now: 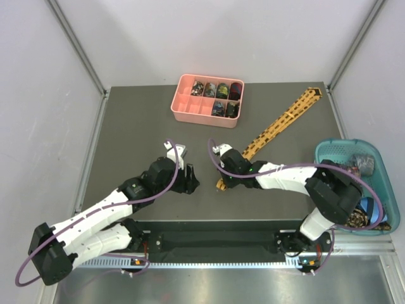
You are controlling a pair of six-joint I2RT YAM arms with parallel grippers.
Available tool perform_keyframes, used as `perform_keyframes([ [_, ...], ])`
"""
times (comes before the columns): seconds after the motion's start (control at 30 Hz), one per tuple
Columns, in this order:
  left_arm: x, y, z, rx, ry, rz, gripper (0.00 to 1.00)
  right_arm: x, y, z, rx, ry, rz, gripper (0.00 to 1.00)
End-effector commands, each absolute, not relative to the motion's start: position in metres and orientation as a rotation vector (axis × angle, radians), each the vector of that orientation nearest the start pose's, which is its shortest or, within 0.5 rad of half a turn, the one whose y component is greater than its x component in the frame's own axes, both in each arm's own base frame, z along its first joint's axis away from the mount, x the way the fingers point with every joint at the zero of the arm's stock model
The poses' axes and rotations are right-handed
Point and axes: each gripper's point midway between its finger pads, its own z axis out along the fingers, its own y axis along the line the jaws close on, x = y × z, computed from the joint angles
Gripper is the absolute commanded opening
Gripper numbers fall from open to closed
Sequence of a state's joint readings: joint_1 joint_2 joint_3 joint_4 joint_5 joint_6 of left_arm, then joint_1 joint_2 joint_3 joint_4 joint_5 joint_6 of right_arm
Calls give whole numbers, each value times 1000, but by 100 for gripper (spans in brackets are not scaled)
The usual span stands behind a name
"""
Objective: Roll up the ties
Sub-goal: Flatten the tie, then roll the tie
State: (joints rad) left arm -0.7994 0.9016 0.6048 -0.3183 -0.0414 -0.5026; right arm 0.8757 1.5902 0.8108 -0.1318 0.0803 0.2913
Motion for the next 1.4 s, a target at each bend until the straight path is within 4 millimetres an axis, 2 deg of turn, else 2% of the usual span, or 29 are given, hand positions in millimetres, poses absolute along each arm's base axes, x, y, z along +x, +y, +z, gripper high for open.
perform_keyframes([
  [0.0,194,-219,133,322,2234,-688,64,245,286,51,-608,2337,406,0],
  [0.03,194,-220,136,322,2229,-690,64,246,288,61,-614,2309,415,0],
  [0.13,194,-217,137,316,2223,-683,64,251,287,87,-616,2239,421,8],
  [0.17,196,-215,140,305,2212,-676,64,251,286,93,-625,2222,420,14],
  [0.23,197,-213,141,292,2205,-664,64,248,287,106,-684,2178,439,20],
  [0.37,204,-203,147,214,2176,-621,65,233,295,110,-823,2147,489,32],
  [0.5,210,-193,150,118,2163,-576,65,223,306,101,-958,2151,470,37],
  [0.53,211,-189,149,83,2169,-559,65,220,308,93,-995,2161,454,37],
  [0.73,214,-175,158,9,2133,-520,65,218,315,73,-1070,2204,402,42],
  [0.83,214,-174,160,11,2130,-515,65,220,313,59,-1082,2231,359,41],
  [0.93,215,-175,159,26,2135,-507,64,219,311,47,-1088,2262,327,36],
  [1.2,216,-178,155,49,2147,-500,64,199,308,24,-1112,2304,269,39],
  [1.27,216,-178,154,54,2153,-497,64,197,308,19,-1118,2310,251,37],
  [1.37,216,-178,152,58,2161,-493,64,193,307,9,-1132,2320,214,21],
])
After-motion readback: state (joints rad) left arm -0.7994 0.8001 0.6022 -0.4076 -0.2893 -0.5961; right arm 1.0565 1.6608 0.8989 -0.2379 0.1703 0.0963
